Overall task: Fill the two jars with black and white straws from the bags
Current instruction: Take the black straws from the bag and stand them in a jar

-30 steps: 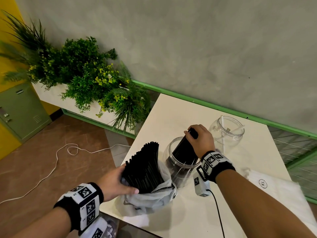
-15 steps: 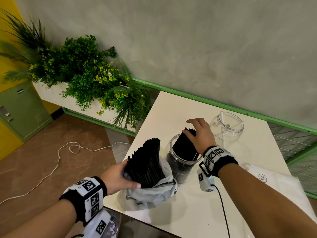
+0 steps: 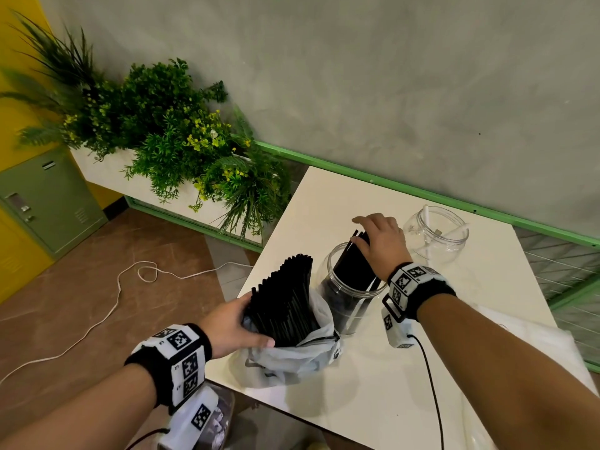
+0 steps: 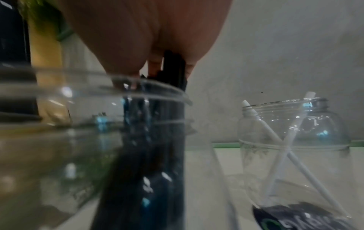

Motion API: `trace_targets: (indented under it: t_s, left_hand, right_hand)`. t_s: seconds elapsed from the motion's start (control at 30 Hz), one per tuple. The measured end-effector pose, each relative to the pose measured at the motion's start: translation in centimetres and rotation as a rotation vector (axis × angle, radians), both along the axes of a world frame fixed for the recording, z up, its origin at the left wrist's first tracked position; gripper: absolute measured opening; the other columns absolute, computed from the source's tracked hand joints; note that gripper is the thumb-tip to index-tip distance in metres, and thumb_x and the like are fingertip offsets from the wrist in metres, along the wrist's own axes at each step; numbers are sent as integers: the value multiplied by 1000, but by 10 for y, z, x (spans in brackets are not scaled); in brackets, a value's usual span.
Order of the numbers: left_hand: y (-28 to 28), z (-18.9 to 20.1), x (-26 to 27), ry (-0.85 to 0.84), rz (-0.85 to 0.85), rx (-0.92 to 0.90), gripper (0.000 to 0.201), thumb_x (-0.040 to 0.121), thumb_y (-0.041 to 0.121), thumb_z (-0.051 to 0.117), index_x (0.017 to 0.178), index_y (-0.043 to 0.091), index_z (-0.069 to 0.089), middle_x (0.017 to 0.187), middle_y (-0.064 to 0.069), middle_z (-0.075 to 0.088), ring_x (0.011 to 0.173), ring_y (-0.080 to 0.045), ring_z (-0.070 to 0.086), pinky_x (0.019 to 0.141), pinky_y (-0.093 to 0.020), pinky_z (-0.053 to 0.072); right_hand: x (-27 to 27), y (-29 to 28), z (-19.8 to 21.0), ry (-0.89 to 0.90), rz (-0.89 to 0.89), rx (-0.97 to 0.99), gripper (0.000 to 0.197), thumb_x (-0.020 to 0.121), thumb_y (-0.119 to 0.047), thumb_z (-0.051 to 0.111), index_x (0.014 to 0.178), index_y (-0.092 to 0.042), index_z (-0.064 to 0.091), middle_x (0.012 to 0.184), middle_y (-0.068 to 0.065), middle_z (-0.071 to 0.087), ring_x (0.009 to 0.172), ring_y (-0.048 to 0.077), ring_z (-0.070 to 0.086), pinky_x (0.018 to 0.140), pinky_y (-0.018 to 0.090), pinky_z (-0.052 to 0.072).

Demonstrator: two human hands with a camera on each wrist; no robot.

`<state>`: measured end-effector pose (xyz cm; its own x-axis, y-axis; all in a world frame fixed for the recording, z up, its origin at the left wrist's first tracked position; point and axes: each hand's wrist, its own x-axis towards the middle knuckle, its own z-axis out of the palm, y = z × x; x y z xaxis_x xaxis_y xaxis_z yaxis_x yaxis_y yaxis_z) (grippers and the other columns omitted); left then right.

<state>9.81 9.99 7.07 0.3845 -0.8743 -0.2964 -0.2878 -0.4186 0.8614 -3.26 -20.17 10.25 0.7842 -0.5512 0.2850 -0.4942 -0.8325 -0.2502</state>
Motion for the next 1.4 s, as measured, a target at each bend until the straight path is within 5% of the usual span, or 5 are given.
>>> trace_targets:
  t_s: [0.2, 0.47, 0.57, 1.0, 1.4]
  left_hand:
    - [0, 4, -1, 11, -4, -16, 92, 26, 81, 72, 107, 47, 45, 112, 25, 58, 111, -3, 54, 98, -23, 40]
    - [5, 2, -1, -38, 17, -31, 77, 33, 64, 80, 102, 49, 49, 109, 19, 63, 107, -5, 59, 95, -31, 47]
    - [7, -4, -2, -37, 40, -38, 77, 34, 64, 80, 103, 46, 51, 109, 15, 66, 106, -5, 60, 95, -33, 48]
    - [-3, -4, -1, -60, 308, -187, 28, 78, 20, 75, 102, 18, 61, 98, 0, 70, 93, -14, 64, 83, -38, 51]
    - [-4, -5, -2, 221, 344, -197, 11, 89, 12, 62, 81, 12, 54, 61, 6, 61, 59, -14, 54, 56, -27, 45]
  right_hand:
    - [-21, 74, 14, -381, 155, 204, 50, 89, -47, 51, 129, -16, 52, 122, 3, 50, 113, 16, 45, 98, 29, 37]
    - [-25, 143, -39, -131, 222, 781, 133, 52, -66, 81, 149, -37, -5, 156, -13, 8, 143, 12, 19, 116, 41, 27]
    - [-14, 142, -45, -75, 217, 720, 142, 44, -62, 86, 146, -40, -9, 144, -8, 33, 132, 19, 34, 111, 44, 34]
    - [-28, 152, -38, -423, 193, 767, 56, 67, -28, 84, 114, -27, 54, 106, -12, 65, 104, 7, 60, 91, 25, 47]
    - [-49, 147, -39, -451, 40, 809, 29, 71, -24, 81, 94, -27, 63, 88, -7, 70, 85, 1, 64, 74, 14, 48]
